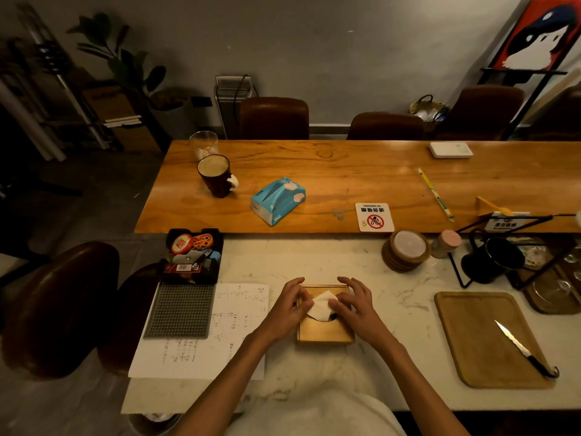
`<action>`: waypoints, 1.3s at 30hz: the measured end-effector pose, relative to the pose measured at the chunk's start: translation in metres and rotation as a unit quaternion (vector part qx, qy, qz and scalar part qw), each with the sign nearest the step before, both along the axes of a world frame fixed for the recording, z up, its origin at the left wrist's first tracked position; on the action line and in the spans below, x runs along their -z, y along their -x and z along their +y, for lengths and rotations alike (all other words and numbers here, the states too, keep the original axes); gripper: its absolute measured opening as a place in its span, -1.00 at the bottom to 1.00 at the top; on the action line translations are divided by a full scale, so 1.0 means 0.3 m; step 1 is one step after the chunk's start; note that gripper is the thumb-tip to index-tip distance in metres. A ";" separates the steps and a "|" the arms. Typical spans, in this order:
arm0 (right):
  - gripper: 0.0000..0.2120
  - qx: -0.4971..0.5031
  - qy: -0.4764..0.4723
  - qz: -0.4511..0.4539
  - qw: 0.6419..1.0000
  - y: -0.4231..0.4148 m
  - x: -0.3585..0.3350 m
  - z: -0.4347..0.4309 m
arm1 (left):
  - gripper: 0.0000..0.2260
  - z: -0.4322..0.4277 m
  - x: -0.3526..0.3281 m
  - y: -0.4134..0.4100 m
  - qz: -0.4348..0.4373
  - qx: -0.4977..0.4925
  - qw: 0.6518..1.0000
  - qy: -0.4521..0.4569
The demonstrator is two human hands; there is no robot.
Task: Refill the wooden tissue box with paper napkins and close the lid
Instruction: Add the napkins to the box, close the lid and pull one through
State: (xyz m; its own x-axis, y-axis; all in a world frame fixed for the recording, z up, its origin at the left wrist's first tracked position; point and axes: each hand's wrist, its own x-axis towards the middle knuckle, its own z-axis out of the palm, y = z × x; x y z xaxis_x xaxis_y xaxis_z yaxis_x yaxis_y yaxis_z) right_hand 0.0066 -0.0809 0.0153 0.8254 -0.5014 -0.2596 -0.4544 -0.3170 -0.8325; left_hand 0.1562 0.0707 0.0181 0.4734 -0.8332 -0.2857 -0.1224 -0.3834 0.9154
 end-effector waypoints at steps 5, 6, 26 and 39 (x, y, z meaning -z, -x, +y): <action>-0.45 0.111 -0.144 -0.051 0.982 0.013 -0.031 0.039 | -0.53 0.006 -0.035 0.053 0.132 -0.111 0.985 0.013; -0.42 0.167 -0.225 -0.070 0.957 0.017 -0.023 0.048 | -0.49 0.011 -0.029 0.066 0.165 -0.133 0.977 0.002; -0.45 0.226 -0.391 -0.057 0.890 -0.236 -0.045 0.030 | -0.40 -0.052 -0.008 -0.091 0.341 -0.225 0.912 0.021; -0.42 0.219 -0.400 -0.031 0.889 -0.374 -0.004 0.059 | -0.38 -0.016 0.035 -0.226 0.362 -0.266 0.893 0.000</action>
State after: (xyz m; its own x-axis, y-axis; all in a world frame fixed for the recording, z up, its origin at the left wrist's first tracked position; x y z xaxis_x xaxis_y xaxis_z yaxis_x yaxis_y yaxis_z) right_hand 0.1189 -0.0631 0.0164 0.6219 -0.4532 -0.6386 -0.3336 0.5845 -0.7396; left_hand 0.2240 0.0658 0.0074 0.4941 -0.5448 -0.6775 0.7015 -0.2106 0.6809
